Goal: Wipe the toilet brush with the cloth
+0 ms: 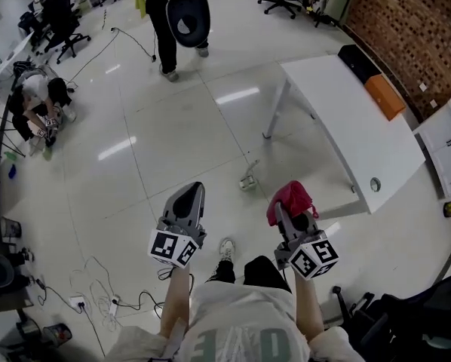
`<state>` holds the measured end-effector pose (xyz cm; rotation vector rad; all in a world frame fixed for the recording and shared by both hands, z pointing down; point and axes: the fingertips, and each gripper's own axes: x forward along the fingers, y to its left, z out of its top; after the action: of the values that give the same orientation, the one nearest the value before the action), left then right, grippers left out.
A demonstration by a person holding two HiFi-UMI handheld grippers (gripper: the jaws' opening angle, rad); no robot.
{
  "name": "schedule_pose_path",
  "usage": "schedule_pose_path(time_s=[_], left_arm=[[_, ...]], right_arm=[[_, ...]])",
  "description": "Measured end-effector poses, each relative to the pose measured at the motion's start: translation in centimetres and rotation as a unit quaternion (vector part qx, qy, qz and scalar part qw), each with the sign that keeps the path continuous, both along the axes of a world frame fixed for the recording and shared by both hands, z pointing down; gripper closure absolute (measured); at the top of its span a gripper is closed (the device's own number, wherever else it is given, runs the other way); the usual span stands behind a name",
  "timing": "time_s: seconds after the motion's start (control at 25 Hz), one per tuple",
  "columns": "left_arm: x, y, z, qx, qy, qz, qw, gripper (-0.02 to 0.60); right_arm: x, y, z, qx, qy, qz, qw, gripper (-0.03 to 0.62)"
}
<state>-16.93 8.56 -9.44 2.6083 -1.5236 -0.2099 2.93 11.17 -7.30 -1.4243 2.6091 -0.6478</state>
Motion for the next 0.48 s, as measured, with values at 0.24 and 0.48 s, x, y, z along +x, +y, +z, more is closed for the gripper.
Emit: schedule_pose_path(time_s=[0.24, 0.48], left_arm=[[1.9, -4.9, 0.8, -0.024, 0.005, 0.004, 0.9997, 0.58], [4.0, -8.3, 1.0, -0.026, 0.0, 0.009, 0.9996, 0.58]], right_arm=[[1.9, -5.9, 0.5, -0.011, -0.005, 0.015, 1.0, 0.563], [3.1, -10.2, -0.1, 0.002, -0.013, 0.0, 1.0, 0.563]])
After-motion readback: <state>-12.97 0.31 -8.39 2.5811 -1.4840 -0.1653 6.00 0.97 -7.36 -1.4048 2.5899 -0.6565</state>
